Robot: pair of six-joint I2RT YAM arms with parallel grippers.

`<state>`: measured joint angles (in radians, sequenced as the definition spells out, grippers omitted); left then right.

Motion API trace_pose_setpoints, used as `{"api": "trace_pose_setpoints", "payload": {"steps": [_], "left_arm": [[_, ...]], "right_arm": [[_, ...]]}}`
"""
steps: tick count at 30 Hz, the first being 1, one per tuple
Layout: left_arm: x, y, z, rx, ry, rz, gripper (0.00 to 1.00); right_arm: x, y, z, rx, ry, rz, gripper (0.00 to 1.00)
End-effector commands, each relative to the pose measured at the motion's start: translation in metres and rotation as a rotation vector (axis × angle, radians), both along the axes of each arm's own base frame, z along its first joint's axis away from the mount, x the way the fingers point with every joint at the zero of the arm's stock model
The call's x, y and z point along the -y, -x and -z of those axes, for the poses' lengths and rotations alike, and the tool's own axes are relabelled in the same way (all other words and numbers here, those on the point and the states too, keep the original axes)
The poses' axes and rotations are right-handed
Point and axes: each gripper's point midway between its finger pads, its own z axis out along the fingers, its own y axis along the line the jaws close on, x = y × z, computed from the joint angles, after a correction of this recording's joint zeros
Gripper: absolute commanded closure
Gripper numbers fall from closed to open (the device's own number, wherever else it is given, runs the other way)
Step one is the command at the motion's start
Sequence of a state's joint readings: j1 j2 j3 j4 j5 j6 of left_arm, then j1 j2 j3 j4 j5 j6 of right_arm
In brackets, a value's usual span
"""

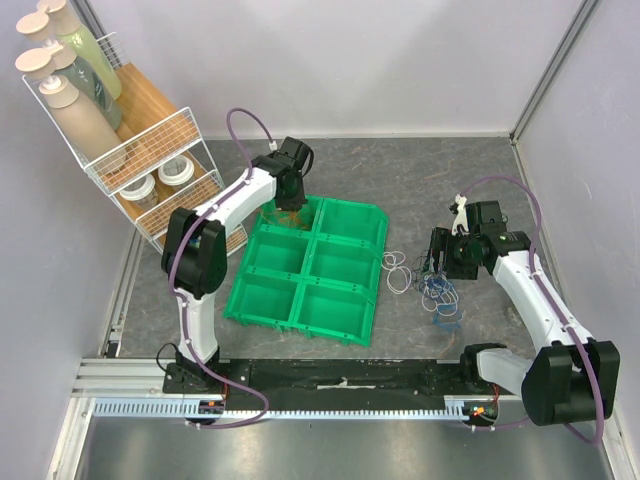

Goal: Untangle the cables

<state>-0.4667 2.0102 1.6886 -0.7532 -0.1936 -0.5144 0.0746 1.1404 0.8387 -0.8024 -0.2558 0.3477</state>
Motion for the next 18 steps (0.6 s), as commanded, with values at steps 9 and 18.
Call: {"api": "trace_pose_setpoints", "payload": {"steps": [9, 18], "left_arm": [[0.018, 0.002, 0.046, -0.116, 0.078, 0.075, 0.85], [0.009, 0.020, -0.009, -0.016, 0.084, 0.019, 0.24]], "right_arm": [[0.002, -0.015, -0.019, 0.056, 0.009, 0.000, 0.26], [0.004, -0.012, -0.013, 0.039, 0.022, 0.011, 0.26]]}}
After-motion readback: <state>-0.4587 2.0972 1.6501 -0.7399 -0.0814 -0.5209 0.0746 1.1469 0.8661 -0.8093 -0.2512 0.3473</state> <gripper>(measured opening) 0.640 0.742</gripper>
